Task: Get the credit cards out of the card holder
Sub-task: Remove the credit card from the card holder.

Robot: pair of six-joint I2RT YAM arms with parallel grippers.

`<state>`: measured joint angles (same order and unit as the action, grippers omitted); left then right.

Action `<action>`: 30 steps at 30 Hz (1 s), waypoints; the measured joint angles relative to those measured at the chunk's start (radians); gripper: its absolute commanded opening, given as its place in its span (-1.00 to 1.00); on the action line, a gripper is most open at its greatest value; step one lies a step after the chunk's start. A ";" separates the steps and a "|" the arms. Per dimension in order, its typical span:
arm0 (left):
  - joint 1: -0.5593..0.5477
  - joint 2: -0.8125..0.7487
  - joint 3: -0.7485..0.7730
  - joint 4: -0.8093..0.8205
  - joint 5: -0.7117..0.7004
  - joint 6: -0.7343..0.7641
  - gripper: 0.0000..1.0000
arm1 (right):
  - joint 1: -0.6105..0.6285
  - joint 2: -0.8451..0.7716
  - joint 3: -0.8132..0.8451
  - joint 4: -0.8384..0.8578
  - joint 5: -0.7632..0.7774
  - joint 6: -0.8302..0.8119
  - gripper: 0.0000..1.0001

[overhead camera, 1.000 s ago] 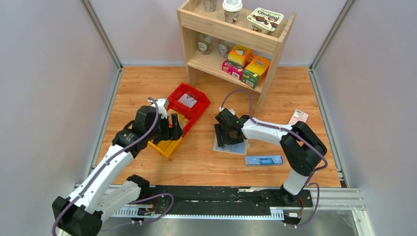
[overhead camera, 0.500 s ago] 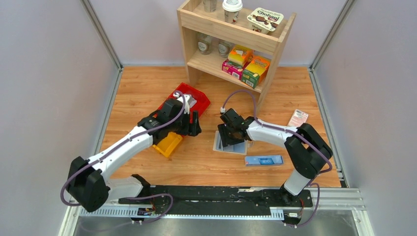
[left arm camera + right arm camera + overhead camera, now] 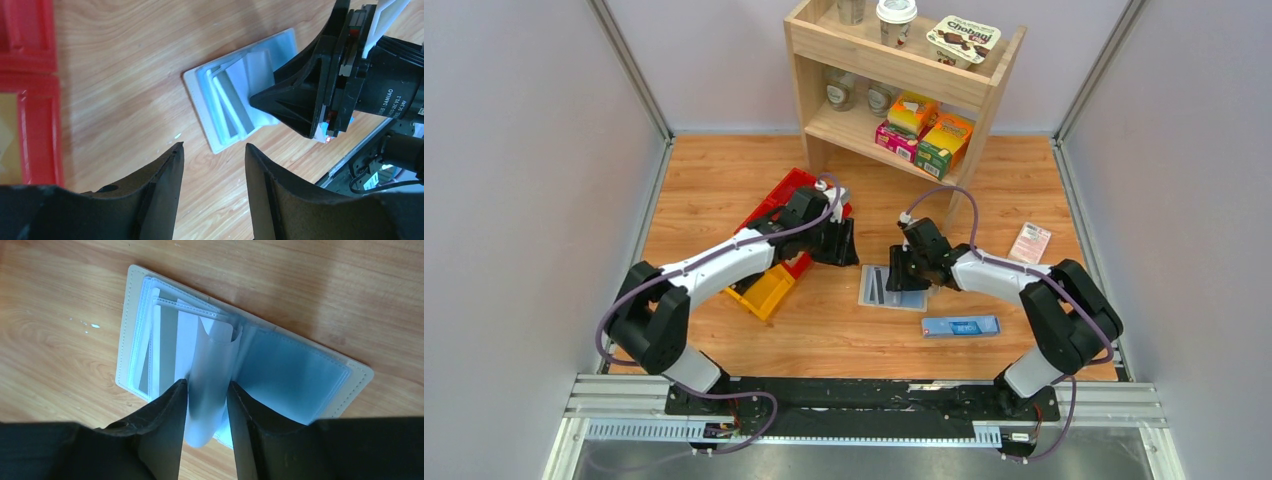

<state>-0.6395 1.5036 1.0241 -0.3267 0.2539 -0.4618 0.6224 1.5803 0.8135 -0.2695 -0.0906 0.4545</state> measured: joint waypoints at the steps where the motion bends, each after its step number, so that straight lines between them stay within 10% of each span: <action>1: -0.003 0.016 0.009 0.006 0.008 0.001 0.12 | -0.011 -0.005 -0.014 0.019 -0.023 0.005 -0.20; 30: -0.148 0.460 0.299 -0.149 -0.042 0.093 -0.23 | -0.079 -0.013 -0.078 0.145 -0.141 0.061 -0.20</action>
<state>-0.7879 1.9636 1.3235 -0.4759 0.2123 -0.3683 0.5438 1.5673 0.7357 -0.1249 -0.2314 0.5159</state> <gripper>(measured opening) 0.408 0.381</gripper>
